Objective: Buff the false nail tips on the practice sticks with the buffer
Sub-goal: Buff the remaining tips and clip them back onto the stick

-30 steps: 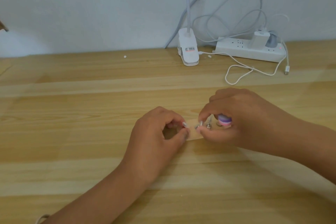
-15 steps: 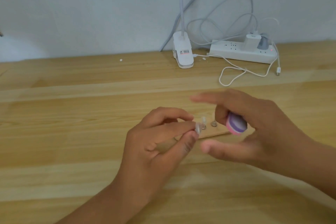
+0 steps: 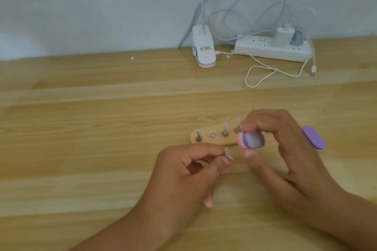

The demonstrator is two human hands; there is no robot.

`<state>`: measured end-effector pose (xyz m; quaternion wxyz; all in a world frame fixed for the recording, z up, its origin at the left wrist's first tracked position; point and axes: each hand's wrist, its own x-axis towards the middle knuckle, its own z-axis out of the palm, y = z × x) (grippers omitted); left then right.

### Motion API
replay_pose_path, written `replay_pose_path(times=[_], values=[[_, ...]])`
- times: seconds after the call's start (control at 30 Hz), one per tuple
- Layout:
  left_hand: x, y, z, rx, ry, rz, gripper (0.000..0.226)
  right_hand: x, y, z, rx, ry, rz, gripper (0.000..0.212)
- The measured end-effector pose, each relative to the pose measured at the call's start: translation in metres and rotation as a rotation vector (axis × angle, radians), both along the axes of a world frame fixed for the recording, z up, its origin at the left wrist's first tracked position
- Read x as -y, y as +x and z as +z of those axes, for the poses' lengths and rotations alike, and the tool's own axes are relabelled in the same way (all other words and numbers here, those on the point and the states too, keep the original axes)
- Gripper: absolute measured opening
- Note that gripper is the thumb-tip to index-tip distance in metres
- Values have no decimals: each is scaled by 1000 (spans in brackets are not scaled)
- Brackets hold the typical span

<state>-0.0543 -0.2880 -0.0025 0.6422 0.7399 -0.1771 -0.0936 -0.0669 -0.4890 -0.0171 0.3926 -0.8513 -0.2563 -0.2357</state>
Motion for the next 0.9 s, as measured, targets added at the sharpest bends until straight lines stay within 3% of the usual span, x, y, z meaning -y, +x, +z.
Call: replay_pose_path(times=[0.3, 0.9], values=[[-1, -2, 5, 13, -13, 45, 13, -5, -2, 0, 192, -161, -2, 28], [-4, 0, -2, 10, 46, 18, 9, -4, 2, -6, 174, -159, 42, 33]])
